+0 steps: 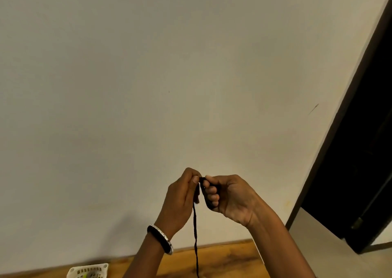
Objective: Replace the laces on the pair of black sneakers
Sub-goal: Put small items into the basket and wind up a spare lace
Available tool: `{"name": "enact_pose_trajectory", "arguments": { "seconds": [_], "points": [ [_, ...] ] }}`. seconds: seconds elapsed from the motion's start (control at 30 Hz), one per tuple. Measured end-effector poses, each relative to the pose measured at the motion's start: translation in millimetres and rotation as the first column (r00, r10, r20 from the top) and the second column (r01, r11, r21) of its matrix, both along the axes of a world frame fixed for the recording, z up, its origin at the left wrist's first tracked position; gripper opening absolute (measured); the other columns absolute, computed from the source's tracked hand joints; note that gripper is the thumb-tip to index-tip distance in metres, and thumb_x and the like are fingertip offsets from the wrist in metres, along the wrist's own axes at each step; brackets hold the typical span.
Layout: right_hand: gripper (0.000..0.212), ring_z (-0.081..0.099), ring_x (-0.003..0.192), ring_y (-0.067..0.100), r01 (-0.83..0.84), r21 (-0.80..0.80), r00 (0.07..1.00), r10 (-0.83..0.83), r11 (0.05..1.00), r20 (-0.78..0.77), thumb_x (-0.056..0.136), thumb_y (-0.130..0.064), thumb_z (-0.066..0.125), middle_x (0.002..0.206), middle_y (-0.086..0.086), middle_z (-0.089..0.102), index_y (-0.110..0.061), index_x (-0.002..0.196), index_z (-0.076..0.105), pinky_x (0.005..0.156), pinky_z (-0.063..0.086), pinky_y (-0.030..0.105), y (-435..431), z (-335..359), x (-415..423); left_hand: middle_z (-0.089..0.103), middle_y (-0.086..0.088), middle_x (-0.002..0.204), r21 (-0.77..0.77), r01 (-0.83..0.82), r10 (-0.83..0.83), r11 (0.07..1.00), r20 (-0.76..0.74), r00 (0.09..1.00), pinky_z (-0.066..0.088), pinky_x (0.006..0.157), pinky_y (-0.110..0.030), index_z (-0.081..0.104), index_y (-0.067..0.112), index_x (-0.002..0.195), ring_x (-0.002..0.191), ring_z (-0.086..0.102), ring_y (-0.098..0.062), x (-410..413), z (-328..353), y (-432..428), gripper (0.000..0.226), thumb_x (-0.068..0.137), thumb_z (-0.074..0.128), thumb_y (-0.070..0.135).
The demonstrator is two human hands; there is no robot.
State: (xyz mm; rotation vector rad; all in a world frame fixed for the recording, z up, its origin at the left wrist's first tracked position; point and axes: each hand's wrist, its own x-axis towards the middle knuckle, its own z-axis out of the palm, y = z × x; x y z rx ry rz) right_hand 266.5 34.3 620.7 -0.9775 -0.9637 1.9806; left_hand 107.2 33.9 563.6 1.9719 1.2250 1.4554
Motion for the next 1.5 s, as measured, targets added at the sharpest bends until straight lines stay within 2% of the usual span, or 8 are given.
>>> {"name": "enact_pose_trajectory", "arguments": {
  "seconds": [0.27,0.4,0.6,0.77,0.93,1.13,1.3,1.5],
  "points": [
    [0.017,0.044,0.057,0.013,0.002,-0.102,0.972,-0.026,0.995,-0.232,0.09,-0.013,0.061,0.07,0.004,0.049,-0.002,0.079,0.068,0.055,0.04,0.022,3.1,4.8,1.1,0.053,0.024,0.083,0.2,-0.217,0.252,0.956,-0.17,0.953,0.037,0.05,-0.005,0.047,0.033,0.121,0.059,0.053,0.001,10.2,-13.6,-5.2,0.032,0.1,0.03,0.05],
    [0.015,0.05,0.06,0.013,-0.003,-0.13,0.958,-0.035,0.991,-0.283,0.091,-0.013,0.063,0.074,0.005,0.055,-0.001,0.085,0.07,0.055,0.047,0.022,-0.1,6.7,0.9,0.063,0.012,0.087,0.286,-0.302,0.364,0.909,-0.198,0.91,0.051,0.05,-0.021,0.054,0.03,0.112,0.063,0.06,-0.008,8.8,-14.3,-1.2,0.025,0.104,0.034,0.043],
    [0.023,0.068,0.079,0.025,0.383,-0.028,0.834,-0.359,0.923,-0.418,0.094,-0.014,0.066,0.094,0.018,0.07,0.006,0.104,0.071,0.085,0.06,0.036,-0.4,-2.9,-13.2,0.069,0.004,0.074,-0.284,0.064,-0.023,0.957,0.145,0.989,0.051,0.066,-0.027,0.066,0.017,0.09,0.067,0.066,-0.014,18.8,-2.1,-9.1,0.026,0.103,0.047,0.026],
    [0.019,0.073,0.095,0.028,0.668,0.389,0.744,-0.589,0.635,-0.316,0.097,-0.009,0.062,0.101,0.013,0.076,0.001,0.11,0.071,0.09,0.059,0.036,4.3,-20.0,-24.7,0.069,-0.004,0.073,-0.475,0.216,-0.147,0.853,0.18,0.973,0.053,0.084,-0.037,0.068,0.012,0.084,0.076,0.068,-0.02,13.6,14.0,-19.3,0.037,0.105,0.04,0.025],
    [0.017,0.068,0.099,0.008,0.062,0.998,0.623,-0.782,0.01,-0.031,0.1,-0.009,0.058,0.106,-0.003,0.073,-0.007,0.112,0.07,0.084,0.054,0.023,11.1,-57.2,-19.9,0.059,-0.008,0.067,-0.509,0.364,-0.101,0.78,0.472,0.876,0.054,0.074,-0.032,0.067,0.007,0.08,0.065,0.059,-0.02,1.9,42.4,-27.3,0.036,0.103,0.043,0.022],
    [0.015,0.053,0.084,0.018,-0.444,0.882,0.552,-0.824,-0.157,0.131,0.102,-0.014,0.049,0.098,0.005,0.063,-0.009,0.111,0.06,0.074,0.044,0.027,13.5,-69.8,-8.8,0.04,0.0,0.056,-0.568,0.487,0.06,0.663,0.689,0.722,0.039,0.052,-0.027,0.059,0.014,0.068,0.048,0.04,-0.013,-12.9,52.8,-24.9,0.032,0.098,0.052,0.024],
    [0.013,0.044,0.069,0.01,-0.331,0.942,0.592,-0.765,0.056,0.253,0.099,-0.014,0.051,0.079,-0.004,0.057,-0.012,0.093,0.062,0.065,0.032,0.019,15.7,-54.4,-6.3,0.038,0.005,0.055,-0.585,0.185,0.015,0.79,0.32,0.947,0.025,0.047,-0.021,0.064,0.017,0.075,0.044,0.03,-0.006,-22.2,49.6,-19.6,0.039,0.095,0.055,0.049],
    [0.029,0.049,0.058,0.005,-0.277,0.754,0.662,-0.45,0.596,0.599,0.098,-0.016,0.058,0.061,-0.009,0.058,-0.018,0.071,0.068,0.061,0.036,0.024,14.4,-18.0,0.4,0.057,0.014,0.074,-0.242,0.009,-0.035,0.97,-0.103,0.994,0.043,0.062,-0.014,0.062,0.046,0.109,0.067,0.058,0.0,-30.7,34.0,-16.3,0.028,0.085,0.075,0.038]
  ]
}}
